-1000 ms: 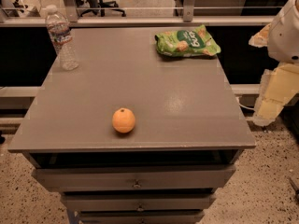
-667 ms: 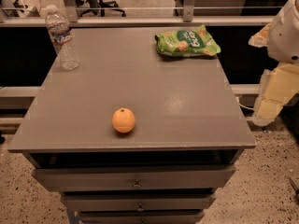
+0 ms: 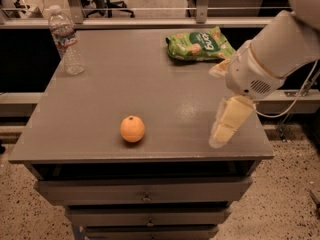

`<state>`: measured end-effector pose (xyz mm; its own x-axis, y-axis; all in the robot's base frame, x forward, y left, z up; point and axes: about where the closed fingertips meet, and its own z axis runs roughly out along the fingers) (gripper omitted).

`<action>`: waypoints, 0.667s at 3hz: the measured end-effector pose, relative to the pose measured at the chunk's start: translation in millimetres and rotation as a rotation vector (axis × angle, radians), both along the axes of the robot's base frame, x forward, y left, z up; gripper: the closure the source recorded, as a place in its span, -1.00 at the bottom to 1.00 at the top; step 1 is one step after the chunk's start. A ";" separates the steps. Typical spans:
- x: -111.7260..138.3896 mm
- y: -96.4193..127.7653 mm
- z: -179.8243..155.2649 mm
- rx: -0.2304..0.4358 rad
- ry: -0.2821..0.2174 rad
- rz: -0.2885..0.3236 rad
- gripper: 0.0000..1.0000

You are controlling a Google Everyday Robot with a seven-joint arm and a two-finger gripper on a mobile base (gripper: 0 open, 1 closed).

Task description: Move orange near green rice chip bag

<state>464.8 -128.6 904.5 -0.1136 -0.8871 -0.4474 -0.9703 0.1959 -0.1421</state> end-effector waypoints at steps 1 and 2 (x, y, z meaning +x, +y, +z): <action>6.8 54.5 -33.7 0.135 0.043 0.056 -1.00; 12.4 98.9 -48.6 0.232 0.057 0.096 -1.00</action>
Offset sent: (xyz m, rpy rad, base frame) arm 0.0214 0.1486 -0.0656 0.3525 0.0737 0.1379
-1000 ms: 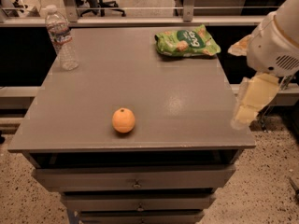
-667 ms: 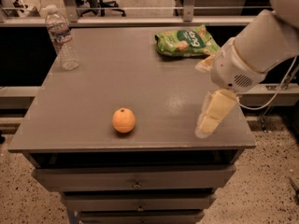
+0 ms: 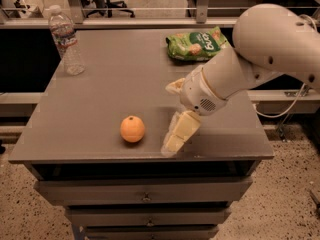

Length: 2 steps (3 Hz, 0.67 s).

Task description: Move orange near green rice chip bag

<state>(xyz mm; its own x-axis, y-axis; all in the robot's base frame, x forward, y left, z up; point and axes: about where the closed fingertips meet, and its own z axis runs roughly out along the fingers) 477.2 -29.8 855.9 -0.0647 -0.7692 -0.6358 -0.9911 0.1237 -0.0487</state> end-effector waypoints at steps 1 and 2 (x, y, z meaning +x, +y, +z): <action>4.4 27.6 -3.9 0.059 0.007 0.016 -1.00; 0.4 47.8 -4.2 0.103 0.016 0.026 -1.00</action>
Offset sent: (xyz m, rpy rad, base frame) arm -0.0026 0.0683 -0.0064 0.1587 0.0325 0.0302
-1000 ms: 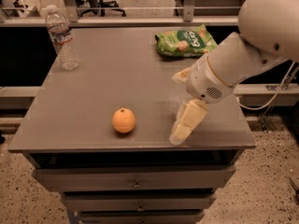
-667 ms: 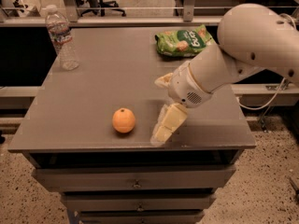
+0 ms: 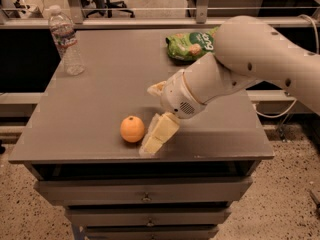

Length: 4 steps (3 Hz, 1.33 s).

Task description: Move orange near green rice chip bag

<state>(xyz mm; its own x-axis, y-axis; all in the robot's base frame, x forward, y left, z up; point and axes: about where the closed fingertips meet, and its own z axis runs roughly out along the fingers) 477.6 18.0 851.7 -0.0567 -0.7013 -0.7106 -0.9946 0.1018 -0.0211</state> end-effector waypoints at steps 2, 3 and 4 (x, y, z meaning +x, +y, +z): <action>-12.8 24.8 -2.2 0.038 0.018 0.009 -0.65; -15.5 29.8 0.1 0.042 0.025 0.004 -0.19; -15.2 28.8 -0.5 0.034 0.041 -0.013 0.26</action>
Offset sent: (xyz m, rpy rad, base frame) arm -0.0158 0.0323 -0.0044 0.0537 0.0343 -0.0022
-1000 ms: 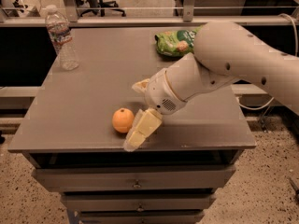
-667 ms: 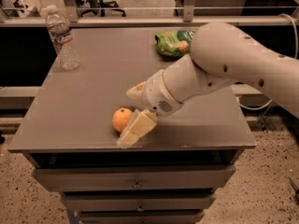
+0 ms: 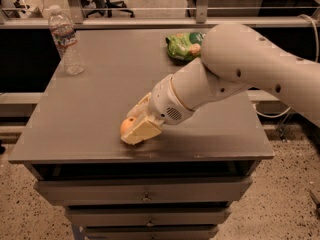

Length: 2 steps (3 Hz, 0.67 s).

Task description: Move orange near green rice chip bag

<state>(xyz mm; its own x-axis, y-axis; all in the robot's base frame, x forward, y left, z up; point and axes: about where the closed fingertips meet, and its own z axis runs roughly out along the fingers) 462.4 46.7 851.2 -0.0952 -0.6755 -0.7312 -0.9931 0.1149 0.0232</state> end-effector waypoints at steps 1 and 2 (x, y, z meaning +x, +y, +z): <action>12.0 -22.7 5.3 -0.019 -0.003 -0.067 0.74; 42.1 -72.9 31.8 -0.078 -0.076 -0.166 1.00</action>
Offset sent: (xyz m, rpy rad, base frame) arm 0.1049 -0.1722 0.0888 -0.1740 -0.2366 -0.3461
